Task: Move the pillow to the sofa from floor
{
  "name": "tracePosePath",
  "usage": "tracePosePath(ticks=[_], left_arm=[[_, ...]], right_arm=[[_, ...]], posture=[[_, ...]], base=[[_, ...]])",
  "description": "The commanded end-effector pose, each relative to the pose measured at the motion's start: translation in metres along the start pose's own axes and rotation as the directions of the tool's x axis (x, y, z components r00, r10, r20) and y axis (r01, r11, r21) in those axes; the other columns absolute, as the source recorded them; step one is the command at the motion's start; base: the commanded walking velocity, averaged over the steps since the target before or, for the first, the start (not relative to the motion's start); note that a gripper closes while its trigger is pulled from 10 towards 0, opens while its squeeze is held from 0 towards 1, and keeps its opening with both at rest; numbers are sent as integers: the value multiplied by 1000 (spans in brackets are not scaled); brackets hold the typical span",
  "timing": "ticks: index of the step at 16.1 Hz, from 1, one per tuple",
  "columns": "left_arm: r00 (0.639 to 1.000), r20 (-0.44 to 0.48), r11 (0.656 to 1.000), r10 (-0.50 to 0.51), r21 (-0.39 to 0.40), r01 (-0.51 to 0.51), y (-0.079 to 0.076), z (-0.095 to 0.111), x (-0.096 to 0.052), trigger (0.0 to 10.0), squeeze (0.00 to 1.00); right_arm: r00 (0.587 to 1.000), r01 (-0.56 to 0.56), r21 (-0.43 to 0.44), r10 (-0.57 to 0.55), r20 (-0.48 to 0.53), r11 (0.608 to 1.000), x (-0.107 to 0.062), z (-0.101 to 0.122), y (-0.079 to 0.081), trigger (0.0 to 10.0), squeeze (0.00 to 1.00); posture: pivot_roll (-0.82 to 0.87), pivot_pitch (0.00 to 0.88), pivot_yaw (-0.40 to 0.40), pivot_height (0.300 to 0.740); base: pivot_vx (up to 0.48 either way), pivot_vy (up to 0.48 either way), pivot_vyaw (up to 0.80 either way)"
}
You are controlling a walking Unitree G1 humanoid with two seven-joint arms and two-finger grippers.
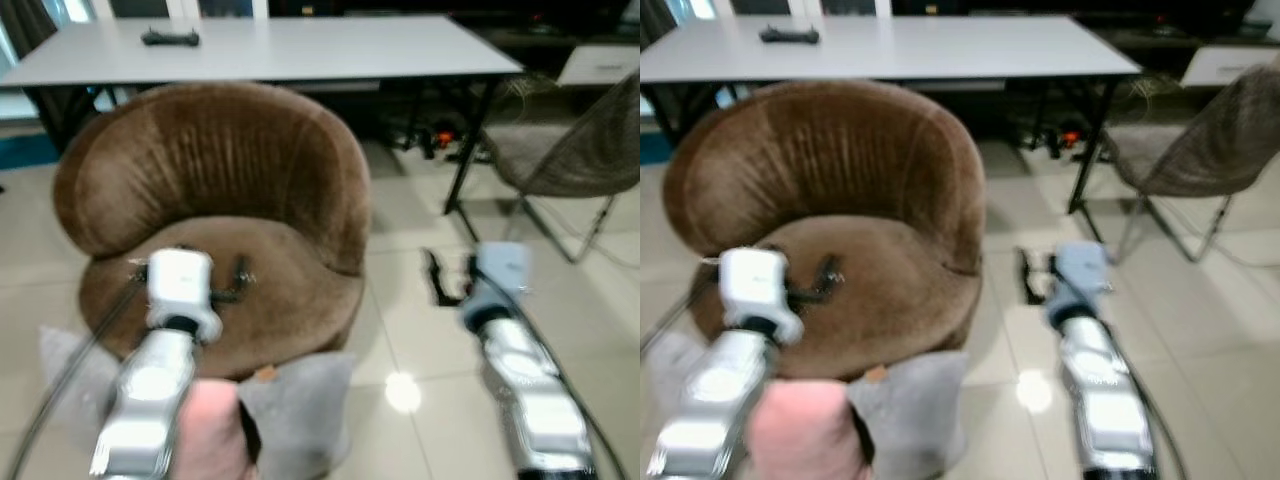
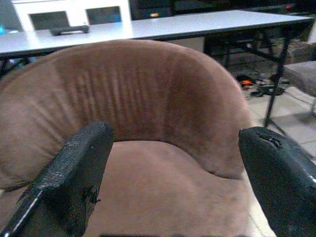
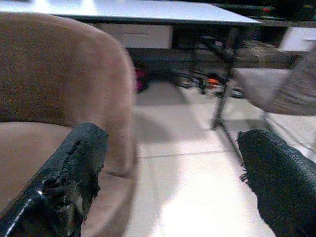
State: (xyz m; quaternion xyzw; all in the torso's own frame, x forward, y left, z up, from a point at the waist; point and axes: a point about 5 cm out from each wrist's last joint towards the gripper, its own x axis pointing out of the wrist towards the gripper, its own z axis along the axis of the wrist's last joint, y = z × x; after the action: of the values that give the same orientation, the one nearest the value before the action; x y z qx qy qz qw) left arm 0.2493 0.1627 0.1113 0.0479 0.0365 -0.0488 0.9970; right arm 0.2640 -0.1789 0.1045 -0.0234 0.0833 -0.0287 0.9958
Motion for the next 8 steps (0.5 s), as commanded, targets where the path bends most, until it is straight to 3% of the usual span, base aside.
tracePosePath(ticks=[1,4,6,8], left_arm=[[999,-7,999,41,20,-41,10,0,-1,10000,992],[999,6,999,32,35,-32,9,1,-1,10000,988],[1000,9,998,24,51,-25,7,1,-1,10000,996],[1000,10,998,24,57,-25,7,1,-1,10000,1000]], right_arm=[[1000,-17,12,17,16,1000,1,4,6,10000,1000],[999,-37,-5,37,25,999,2,5,8,10000,1000],[998,-50,-14,51,33,999,3,7,10,10000,1000],[998,-55,-8,56,32,998,3,7,12,10000,1000]], posture=[[-24,0,-6,740],[-23,0,-7,740],[-21,0,-9,740],[-19,0,-12,740]], base=[[0,0,0],[0,0,0],[0,0,800],[0,-296,800]])
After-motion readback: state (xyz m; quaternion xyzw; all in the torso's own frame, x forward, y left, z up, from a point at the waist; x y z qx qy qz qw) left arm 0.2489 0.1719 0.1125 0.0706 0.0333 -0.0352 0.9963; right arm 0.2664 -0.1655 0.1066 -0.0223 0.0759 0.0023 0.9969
